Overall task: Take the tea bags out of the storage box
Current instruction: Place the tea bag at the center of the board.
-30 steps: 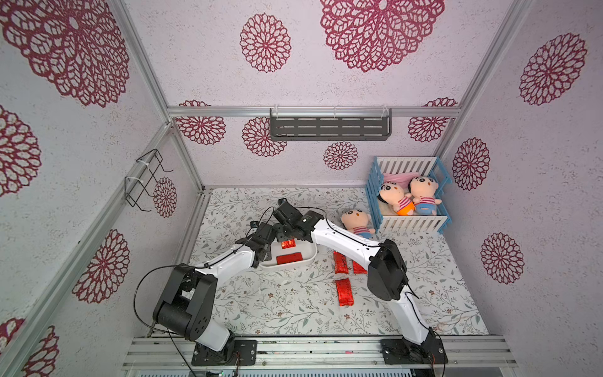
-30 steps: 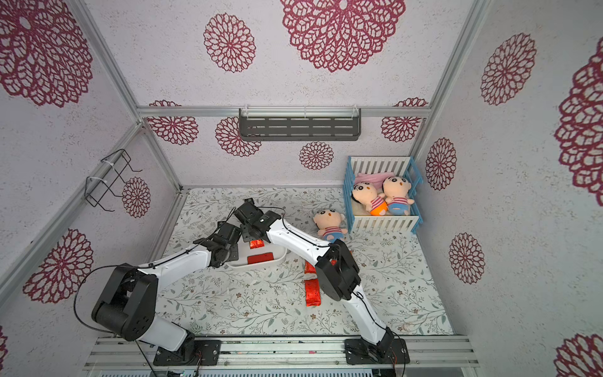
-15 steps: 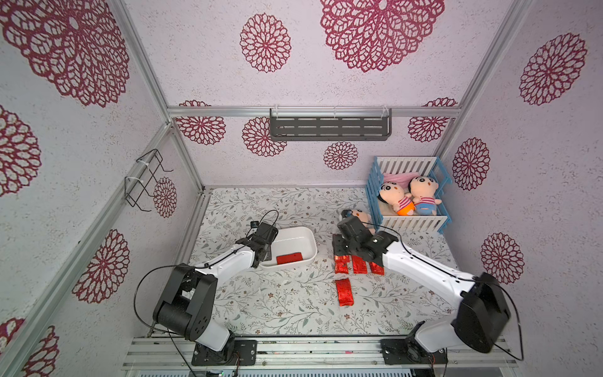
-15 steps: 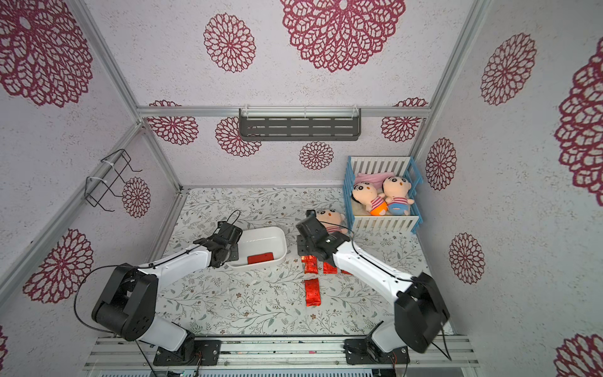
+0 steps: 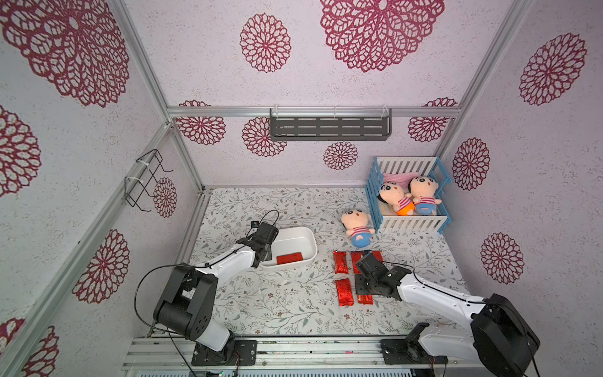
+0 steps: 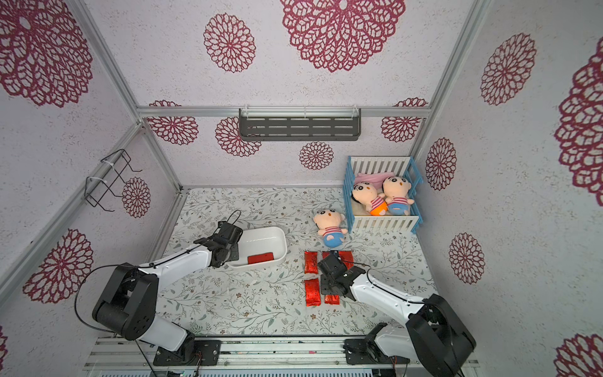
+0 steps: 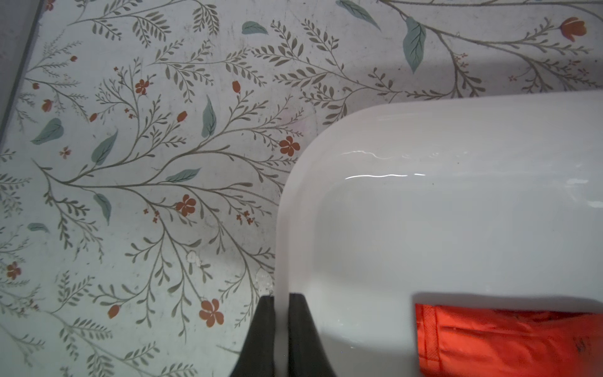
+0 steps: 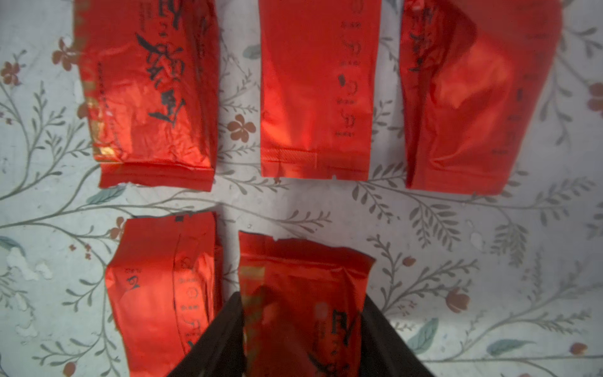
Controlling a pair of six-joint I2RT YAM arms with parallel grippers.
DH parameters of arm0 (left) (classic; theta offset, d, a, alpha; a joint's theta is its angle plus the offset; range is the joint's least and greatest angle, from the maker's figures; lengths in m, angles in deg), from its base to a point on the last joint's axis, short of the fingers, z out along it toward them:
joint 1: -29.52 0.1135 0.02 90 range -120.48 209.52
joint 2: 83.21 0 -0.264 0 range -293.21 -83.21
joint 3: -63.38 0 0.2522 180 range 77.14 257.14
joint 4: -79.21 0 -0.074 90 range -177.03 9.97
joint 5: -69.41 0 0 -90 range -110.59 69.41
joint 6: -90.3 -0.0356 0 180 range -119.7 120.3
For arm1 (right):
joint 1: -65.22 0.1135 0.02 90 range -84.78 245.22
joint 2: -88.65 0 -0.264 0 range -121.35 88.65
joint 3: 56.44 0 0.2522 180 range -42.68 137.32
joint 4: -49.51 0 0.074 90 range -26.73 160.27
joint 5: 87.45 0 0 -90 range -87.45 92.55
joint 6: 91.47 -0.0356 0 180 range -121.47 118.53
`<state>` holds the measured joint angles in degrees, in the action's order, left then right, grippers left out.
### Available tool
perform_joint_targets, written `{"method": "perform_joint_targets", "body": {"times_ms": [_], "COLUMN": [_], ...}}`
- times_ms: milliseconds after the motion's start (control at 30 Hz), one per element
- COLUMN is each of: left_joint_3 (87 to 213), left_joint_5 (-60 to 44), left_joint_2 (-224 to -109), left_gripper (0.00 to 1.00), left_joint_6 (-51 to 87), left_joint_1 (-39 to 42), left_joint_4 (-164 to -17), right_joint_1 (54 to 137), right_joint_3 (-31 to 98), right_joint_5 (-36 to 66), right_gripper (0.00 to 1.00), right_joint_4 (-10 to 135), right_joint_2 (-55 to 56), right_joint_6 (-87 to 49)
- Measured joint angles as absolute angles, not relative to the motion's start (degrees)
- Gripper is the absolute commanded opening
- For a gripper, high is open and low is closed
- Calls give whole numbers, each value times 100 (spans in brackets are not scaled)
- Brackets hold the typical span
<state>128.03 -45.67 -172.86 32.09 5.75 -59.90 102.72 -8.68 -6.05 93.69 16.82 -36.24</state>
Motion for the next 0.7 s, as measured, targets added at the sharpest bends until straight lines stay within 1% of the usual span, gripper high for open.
{"method": "perform_joint_targets", "body": {"times_ms": [267, 700], "left_joint_3": [12805, 12812], "left_joint_5": [-4580, -4582], "left_joint_2": [-17286, -17295], "left_gripper": [0, 0], "left_joint_6": [3209, 3209], "left_joint_1": [567, 567], "left_joint_4": [-5987, -5979], "right_joint_1": [10272, 10311], "right_joint_3": [-938, -936], "right_joint_5": [-505, -559], "right_gripper": [55, 57], "right_joint_4": [9100, 9155], "right_joint_2": [1516, 1516], "right_joint_6": [-3641, -3777]}}
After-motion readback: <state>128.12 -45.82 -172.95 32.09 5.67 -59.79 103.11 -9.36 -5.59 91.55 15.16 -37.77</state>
